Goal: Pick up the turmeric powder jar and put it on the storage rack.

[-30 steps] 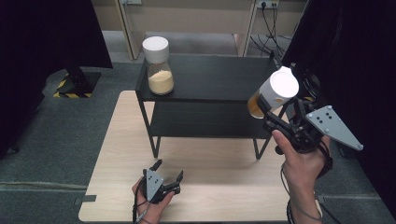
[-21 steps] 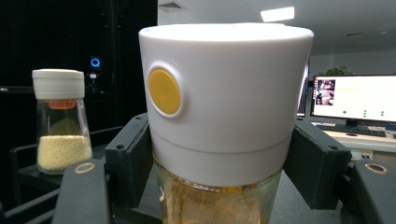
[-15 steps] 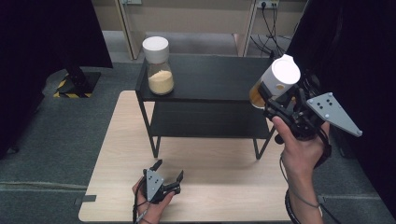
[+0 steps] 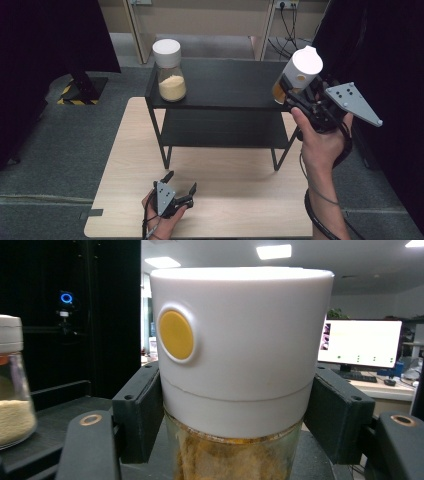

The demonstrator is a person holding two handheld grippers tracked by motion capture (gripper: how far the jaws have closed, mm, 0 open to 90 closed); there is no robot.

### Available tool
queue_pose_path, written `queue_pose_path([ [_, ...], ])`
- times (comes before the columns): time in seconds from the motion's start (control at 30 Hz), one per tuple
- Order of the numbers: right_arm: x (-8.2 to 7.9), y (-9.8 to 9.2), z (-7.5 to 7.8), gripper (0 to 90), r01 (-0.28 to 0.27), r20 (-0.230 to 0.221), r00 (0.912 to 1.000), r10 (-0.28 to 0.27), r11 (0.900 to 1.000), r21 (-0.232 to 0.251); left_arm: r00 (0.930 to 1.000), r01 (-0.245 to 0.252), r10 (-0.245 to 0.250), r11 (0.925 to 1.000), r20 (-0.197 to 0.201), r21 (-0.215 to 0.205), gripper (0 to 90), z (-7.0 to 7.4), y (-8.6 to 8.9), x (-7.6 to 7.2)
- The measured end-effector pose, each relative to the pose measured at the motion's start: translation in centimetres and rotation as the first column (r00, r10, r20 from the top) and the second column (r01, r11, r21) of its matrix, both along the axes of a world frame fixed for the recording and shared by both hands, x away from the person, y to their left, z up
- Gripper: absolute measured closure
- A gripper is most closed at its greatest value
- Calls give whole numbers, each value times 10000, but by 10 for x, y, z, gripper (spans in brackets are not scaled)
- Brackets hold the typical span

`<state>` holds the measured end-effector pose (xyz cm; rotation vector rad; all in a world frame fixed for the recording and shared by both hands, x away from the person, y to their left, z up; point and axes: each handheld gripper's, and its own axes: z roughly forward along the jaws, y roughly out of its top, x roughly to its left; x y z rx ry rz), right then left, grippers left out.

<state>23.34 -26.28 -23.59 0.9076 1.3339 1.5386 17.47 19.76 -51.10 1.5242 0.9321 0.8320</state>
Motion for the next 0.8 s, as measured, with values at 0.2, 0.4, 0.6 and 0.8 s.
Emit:
queue_pose_path([
  [0.2,10,4,3,309,226,-211,9995,-230,9996,-184,10000,-1,1,10000,2,38,113,0,0,0],
  [0.4,16,6,4,309,364,-365,9986,-374,9990,-253,10000,8,-8,10000,4,21,112,0,0,0],
  [0.6,19,7,5,309,403,-474,9980,-420,9985,-369,10000,-2,2,10000,16,20,112,0,-1,0],
  [0.8,20,8,8,309,436,-538,9975,-462,9979,-484,10000,-1,1,10000,25,22,112,0,-1,0],
])
